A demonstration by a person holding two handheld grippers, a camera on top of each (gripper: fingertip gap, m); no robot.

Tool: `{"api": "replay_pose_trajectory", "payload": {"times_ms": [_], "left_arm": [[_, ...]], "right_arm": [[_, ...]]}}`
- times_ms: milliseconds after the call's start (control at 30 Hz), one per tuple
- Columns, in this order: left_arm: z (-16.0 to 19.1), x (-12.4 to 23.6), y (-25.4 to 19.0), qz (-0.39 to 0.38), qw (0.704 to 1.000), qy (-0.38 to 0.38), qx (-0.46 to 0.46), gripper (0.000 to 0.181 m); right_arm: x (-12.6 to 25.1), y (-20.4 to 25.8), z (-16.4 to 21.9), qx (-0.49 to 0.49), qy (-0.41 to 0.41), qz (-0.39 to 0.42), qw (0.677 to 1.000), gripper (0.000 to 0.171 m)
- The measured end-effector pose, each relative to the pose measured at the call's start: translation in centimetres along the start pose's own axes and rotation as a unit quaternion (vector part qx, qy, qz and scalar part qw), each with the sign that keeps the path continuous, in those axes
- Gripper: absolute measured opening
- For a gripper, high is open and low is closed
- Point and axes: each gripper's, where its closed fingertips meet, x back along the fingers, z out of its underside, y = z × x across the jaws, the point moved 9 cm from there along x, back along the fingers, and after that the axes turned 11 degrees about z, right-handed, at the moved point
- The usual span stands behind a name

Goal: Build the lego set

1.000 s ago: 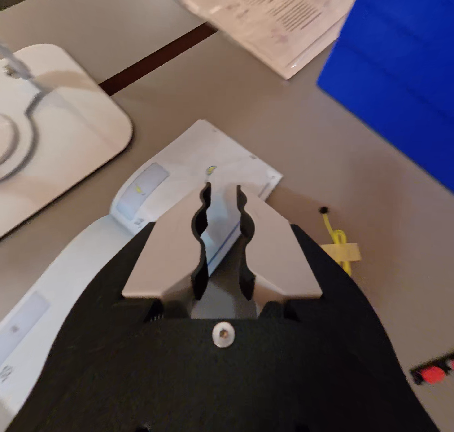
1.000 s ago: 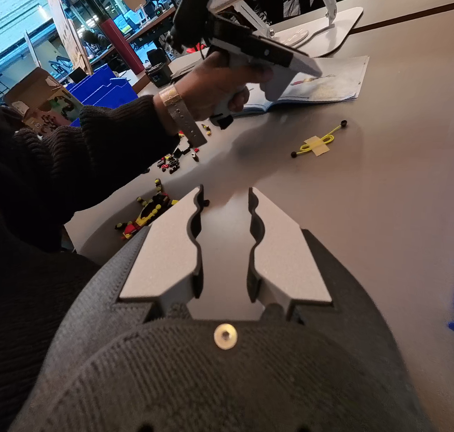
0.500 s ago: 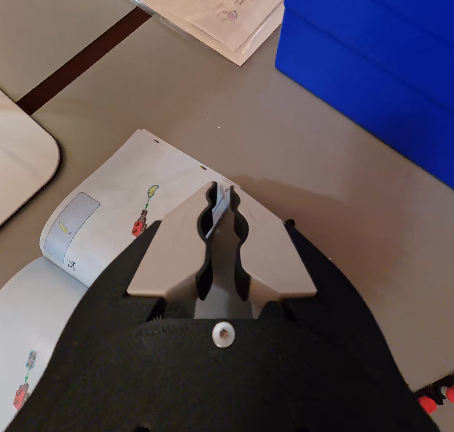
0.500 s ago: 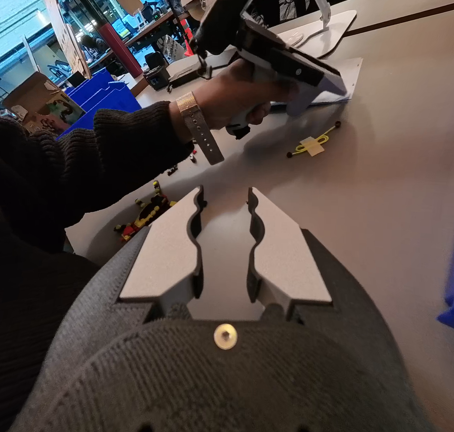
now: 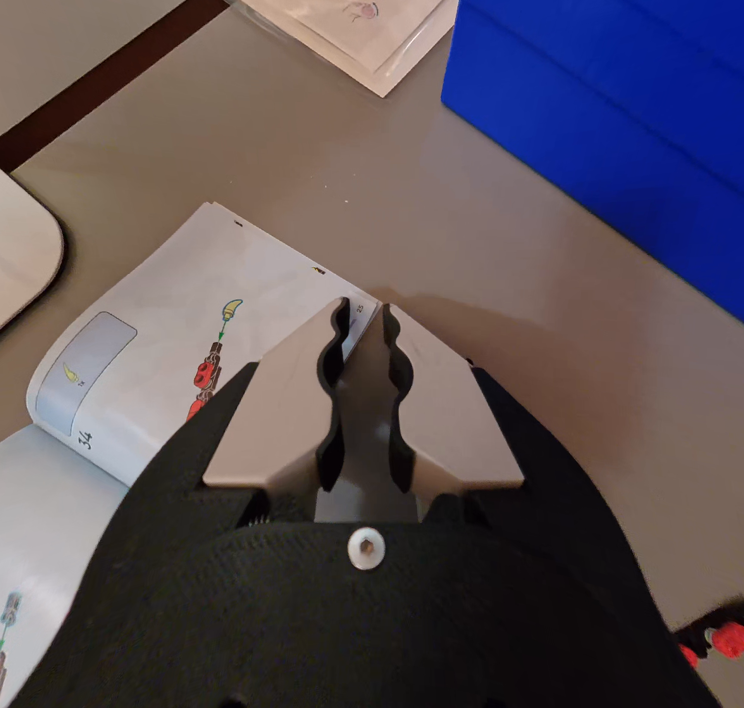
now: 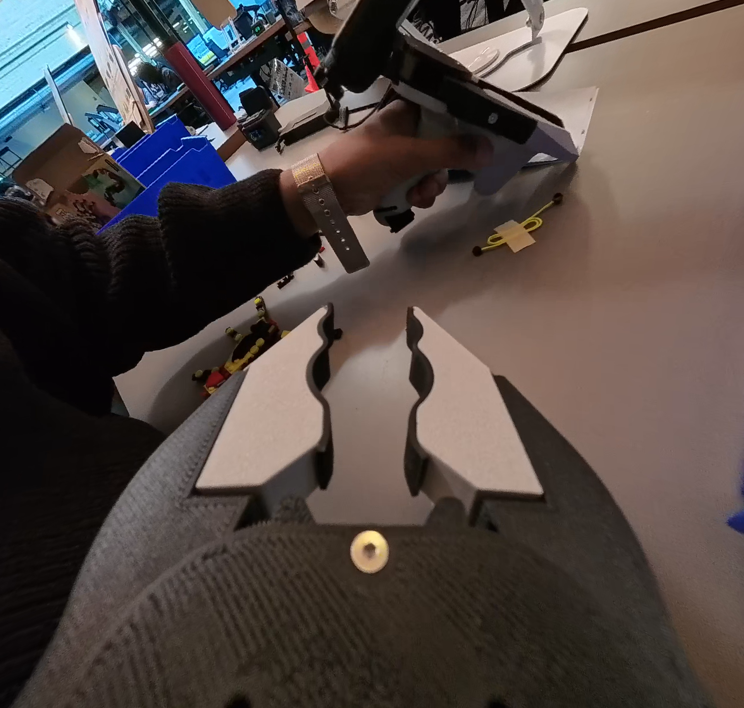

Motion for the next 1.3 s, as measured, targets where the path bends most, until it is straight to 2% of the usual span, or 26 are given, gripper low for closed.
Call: {"api": "replay_pose_trajectory", "payload": {"times_ms": [133, 367, 600, 800, 933, 1100, 1300], "left_arm": [[0.0, 0.0, 0.2, -0.003, 1.000, 0.001, 0.006, 0.000], [-0.2, 0.9, 0.8, -0.001, 1.000, -0.019, 0.023, 0.000], [-0.1, 5.3, 2.3, -0.050, 0.994, -0.087, 0.030, 0.000], [3.8, 12.8, 4.7, -0.116, 0.972, -0.171, 0.112, 0.000], [7.8, 16.3, 6.4, -0.124, 0.954, -0.186, 0.200, 0.000], [11.4, 17.9, 8.1, -0.142, 0.939, -0.182, 0.254, 0.000], [12.9, 18.5, 9.0, -0.145, 0.933, -0.181, 0.277, 0.000]], "right_arm": [[0.0, 0.0, 0.0, -0.002, 0.000, -0.002, 1.000, 0.035], [0.0, 0.0, 0.0, -0.003, 0.000, -0.001, 1.000, 0.035], [0.1, -0.1, 0.0, -0.003, -0.001, 0.000, 1.000, 0.035], [-0.1, 0.0, 0.0, -0.007, 0.000, -0.003, 1.000, 0.035], [-0.2, 0.2, 0.1, -0.005, 0.004, -0.008, 1.000, 0.035], [-0.3, 0.6, 0.2, 0.007, 0.007, -0.007, 1.000, 0.034], [-0.4, 0.7, 0.2, 0.020, 0.010, 0.000, 1.000, 0.034]]}}
